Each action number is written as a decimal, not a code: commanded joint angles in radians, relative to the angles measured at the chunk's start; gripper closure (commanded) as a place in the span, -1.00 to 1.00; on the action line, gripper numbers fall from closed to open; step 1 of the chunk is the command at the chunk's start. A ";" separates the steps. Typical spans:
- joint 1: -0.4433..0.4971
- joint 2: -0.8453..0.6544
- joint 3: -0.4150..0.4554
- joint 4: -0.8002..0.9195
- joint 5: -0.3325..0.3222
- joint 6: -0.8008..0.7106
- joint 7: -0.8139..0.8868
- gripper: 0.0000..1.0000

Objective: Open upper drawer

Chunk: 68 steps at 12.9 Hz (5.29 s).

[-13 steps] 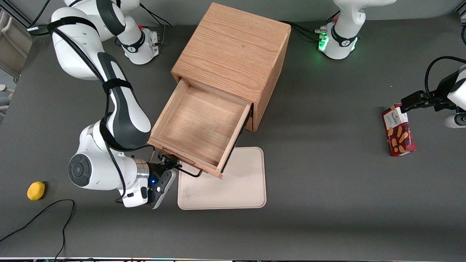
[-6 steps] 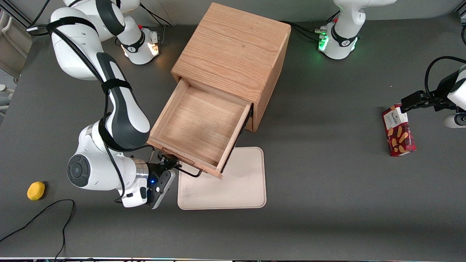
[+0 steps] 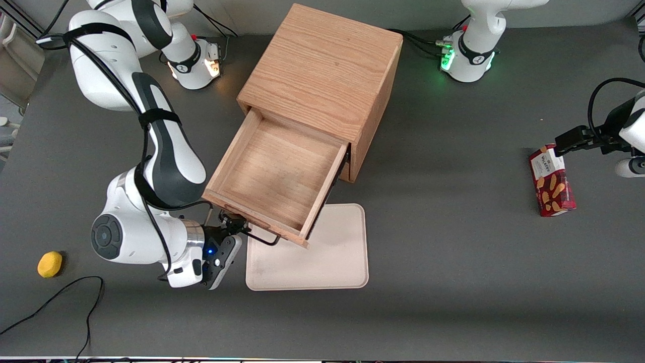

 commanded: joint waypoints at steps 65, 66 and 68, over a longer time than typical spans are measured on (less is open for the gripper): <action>-0.165 -0.753 -0.174 -0.552 -0.230 -0.352 0.646 -1.00; -0.171 -0.753 -0.171 -0.550 -0.230 -0.352 0.648 -1.00; -0.177 -0.752 -0.171 -0.547 -0.230 -0.352 0.645 -1.00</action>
